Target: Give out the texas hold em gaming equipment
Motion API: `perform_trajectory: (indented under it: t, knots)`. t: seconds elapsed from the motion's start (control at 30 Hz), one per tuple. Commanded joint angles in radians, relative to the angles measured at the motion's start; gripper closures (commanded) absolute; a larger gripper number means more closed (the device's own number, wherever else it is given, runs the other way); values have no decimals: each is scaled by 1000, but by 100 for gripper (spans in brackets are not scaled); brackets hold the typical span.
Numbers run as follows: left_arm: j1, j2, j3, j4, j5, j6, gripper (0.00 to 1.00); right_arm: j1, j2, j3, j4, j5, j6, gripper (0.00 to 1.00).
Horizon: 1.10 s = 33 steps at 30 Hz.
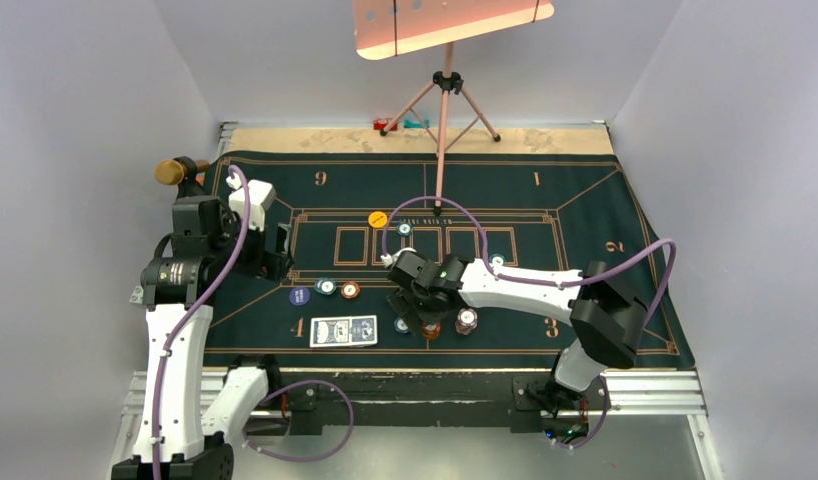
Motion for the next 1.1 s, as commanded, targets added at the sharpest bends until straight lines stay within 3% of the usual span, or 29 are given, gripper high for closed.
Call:
perform_trajectory:
  t: [0.0,0.57,1.07]
  knots:
    - [5,-10,19,4,-9,14,0,-1,-46,-24,14,-11,5,23]
    - [5,-8,34,-3,-23,24,0,2,-37,-49,25,-51,-21,41]
    - [5,-24,23,3,-33,36,0,3,-48,-33,7,-70,-21,73]
